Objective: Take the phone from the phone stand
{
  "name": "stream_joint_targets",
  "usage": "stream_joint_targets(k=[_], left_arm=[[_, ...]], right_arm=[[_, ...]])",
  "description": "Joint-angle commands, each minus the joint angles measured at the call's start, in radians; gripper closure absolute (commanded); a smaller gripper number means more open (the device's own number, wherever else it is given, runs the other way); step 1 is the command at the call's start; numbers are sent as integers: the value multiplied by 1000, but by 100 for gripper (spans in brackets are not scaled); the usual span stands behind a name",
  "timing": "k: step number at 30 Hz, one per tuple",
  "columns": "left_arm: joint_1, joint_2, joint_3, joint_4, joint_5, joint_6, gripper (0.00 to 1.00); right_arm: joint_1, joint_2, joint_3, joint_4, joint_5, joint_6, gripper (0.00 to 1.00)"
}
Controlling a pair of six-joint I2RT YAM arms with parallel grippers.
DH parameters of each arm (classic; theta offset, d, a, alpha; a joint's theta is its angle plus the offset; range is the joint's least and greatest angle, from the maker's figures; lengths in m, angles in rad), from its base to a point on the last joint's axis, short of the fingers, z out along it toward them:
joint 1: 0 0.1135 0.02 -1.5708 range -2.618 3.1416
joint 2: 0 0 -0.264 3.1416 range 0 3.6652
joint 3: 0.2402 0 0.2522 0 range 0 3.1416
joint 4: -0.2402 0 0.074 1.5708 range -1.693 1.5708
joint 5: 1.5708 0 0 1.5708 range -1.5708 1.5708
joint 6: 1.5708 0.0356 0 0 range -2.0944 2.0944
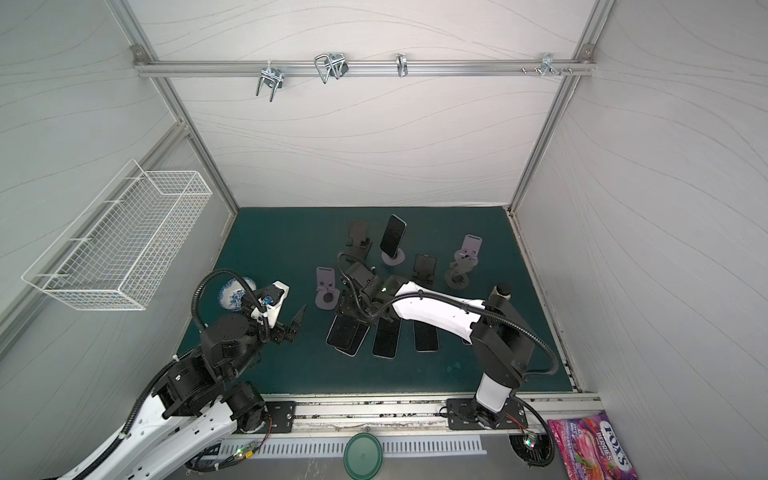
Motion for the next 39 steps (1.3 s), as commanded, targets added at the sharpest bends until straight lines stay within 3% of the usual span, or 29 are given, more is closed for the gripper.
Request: stream_joint_targets(k=[1, 13, 19, 39], left_arm=[[-4, -27, -5, 46, -46, 14, 1], [-4, -57, -17, 52, -130, 10, 1], [-3, -95, -30, 65, -128, 11, 1], [-4, -139, -31, 49, -144, 7, 1]], right_arm=[[21, 20, 38, -3, -13, 39, 36], [47, 128, 79, 43, -39, 89, 35], [50, 209, 153, 32, -88, 85, 34], [64, 342, 266, 37, -88, 150, 33]])
